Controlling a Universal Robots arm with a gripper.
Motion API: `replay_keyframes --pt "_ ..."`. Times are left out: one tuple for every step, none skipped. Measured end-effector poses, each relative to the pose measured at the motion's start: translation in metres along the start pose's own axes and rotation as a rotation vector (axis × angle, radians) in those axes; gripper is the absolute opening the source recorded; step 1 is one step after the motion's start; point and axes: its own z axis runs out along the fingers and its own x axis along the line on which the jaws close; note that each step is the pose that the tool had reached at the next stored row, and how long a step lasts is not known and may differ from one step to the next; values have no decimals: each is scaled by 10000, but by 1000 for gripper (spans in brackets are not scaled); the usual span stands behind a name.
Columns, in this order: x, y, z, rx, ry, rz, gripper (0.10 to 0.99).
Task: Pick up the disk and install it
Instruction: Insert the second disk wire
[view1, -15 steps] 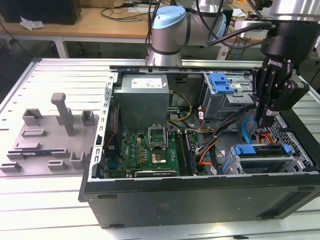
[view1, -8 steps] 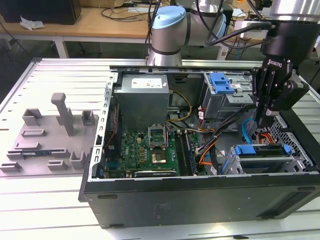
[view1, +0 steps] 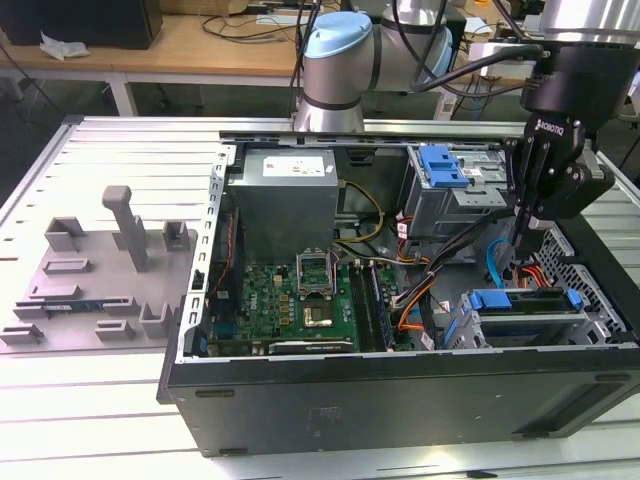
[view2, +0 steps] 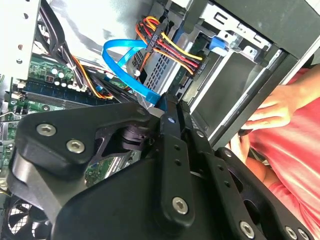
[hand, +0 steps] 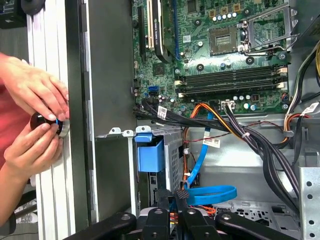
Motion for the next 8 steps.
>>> replay_keyframes --pt "0 0 0 0 -1 0 161" --pt "0 0 0 0 -1 0 161" --pt "0 0 1 0 -1 0 161" --pt "10 -1 7 -2 -17 -1 161" --pt "34 -3 15 -4 -61 -3 161" --pt "57 -5 22 -6 -105 -5 161" --pt "80 -6 31 -9 -151 -6 161" --pt "108 -8 41 -13 -206 -6 161"
